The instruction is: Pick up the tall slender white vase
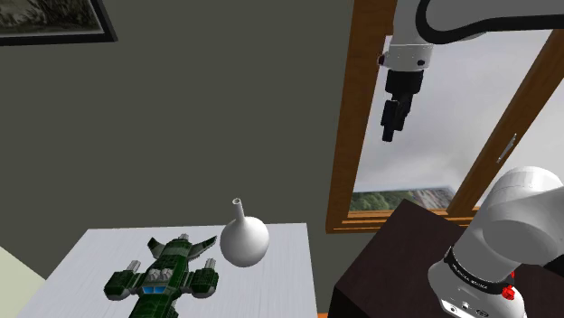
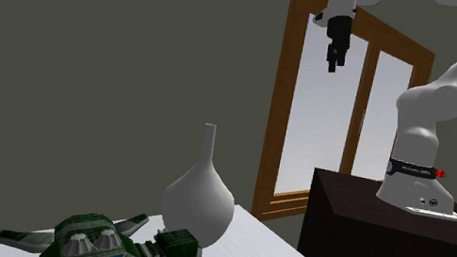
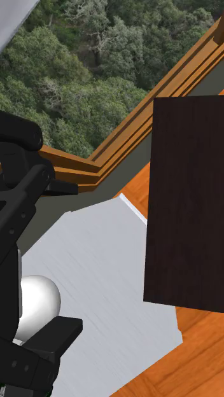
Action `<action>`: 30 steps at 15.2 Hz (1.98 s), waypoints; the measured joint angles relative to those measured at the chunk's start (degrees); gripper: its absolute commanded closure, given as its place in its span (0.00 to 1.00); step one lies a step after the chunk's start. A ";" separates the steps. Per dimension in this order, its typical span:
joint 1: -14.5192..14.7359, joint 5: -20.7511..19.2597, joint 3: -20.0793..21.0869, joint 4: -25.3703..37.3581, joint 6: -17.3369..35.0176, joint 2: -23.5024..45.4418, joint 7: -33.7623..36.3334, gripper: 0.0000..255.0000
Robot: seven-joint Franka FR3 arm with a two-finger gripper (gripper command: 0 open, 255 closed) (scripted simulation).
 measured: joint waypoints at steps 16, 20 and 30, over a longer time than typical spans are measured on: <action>4.30 5.05 12.63 8.35 15.64 24.31 14.61 0.00; 5.04 4.10 15.25 14.35 18.31 33.23 18.81 0.00; 9.00 -1.72 19.22 32.17 21.58 55.86 30.11 0.00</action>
